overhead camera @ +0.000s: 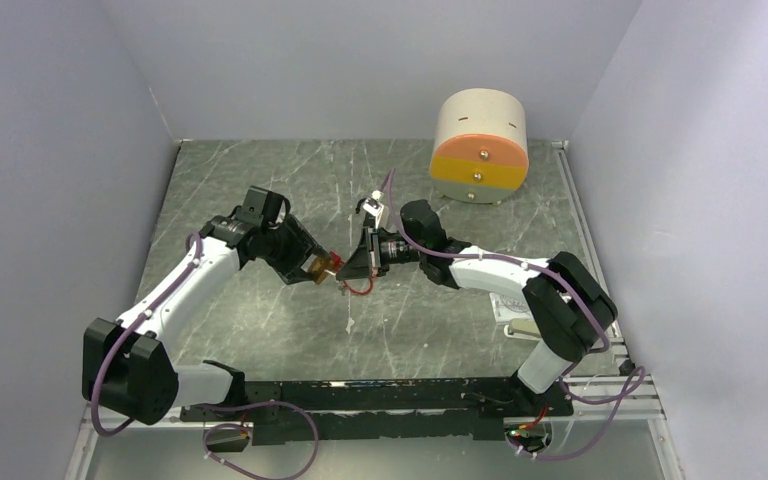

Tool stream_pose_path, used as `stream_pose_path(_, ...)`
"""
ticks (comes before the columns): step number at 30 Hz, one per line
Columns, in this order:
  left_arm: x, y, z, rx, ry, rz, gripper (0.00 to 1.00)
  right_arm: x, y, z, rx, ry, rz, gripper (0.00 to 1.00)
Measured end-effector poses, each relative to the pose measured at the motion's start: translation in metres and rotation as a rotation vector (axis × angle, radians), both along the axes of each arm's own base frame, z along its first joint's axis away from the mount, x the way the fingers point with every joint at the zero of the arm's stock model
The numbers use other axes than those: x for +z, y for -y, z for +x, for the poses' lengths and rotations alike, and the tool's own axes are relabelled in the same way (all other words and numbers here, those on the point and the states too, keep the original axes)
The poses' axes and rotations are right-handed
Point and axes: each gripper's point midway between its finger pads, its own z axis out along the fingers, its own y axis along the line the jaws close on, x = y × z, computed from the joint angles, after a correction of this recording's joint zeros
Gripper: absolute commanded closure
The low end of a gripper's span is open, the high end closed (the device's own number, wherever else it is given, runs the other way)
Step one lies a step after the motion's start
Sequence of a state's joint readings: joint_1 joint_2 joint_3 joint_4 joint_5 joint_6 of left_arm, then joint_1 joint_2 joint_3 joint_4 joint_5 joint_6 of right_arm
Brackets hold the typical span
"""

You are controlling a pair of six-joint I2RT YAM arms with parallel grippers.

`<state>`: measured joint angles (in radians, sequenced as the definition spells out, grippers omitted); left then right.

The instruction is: Unlock with the key

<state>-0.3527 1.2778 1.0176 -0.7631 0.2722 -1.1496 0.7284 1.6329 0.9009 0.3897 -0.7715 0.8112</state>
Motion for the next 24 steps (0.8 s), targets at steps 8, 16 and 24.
stream_pose_path(8,0.0002,0.0001,0.0005,0.006,-0.002,-0.002,0.71,0.0003,0.0001,-0.0009,0.008,0.007,0.002,1.0)
stream_pose_path(16,-0.0006,-0.0011,0.0007,0.01,-0.002,0.005,0.71,-0.0028,0.0016,-0.0041,0.019,0.001,-0.001,1.0)
stream_pose_path(24,-0.0006,-0.001,0.0007,0.01,-0.001,0.005,0.71,-0.0034,0.0019,-0.0048,0.024,0.006,-0.002,1.0)
